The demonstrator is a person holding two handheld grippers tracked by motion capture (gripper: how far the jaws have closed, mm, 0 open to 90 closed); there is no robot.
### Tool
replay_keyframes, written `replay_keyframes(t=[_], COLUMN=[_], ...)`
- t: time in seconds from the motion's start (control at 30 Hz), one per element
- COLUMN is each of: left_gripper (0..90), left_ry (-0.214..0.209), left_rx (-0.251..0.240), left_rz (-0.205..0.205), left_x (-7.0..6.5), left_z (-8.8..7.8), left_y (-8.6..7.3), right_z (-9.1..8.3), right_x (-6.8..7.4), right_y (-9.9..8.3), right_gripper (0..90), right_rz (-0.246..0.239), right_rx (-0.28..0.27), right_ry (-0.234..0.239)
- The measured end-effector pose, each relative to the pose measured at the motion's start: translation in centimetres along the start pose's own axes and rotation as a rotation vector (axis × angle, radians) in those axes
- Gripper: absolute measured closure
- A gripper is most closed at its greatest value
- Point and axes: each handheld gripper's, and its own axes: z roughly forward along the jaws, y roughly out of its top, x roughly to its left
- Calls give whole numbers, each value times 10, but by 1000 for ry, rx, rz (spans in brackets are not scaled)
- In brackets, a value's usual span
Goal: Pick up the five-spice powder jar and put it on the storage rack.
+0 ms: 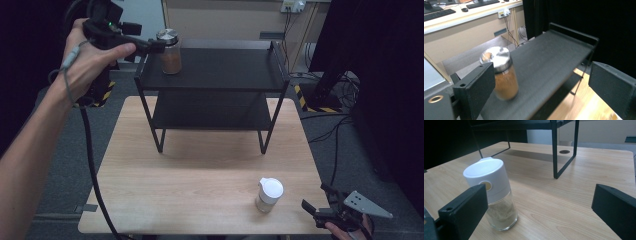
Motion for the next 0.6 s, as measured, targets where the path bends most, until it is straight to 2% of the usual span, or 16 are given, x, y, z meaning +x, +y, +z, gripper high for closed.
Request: replay_keyframes(t=[0.07, 0.43, 0.6], left_gripper=[58, 53, 48], left_ry=[-9, -60, -99], left_rx=[-1, -32, -71], left_rz=[-2, -11, -1], left_x=[-1, -13, -11], left_z=[-4, -29, -34], left_y=[-4, -55, -85], right_z=[0, 1, 1], right_x=[0, 2, 2], right_y=[0, 1, 1], right_gripper=[10, 10, 10], right_rz=[-1, -4, -5], right_rx=[1, 0, -1], right_ry=[0, -1, -2])
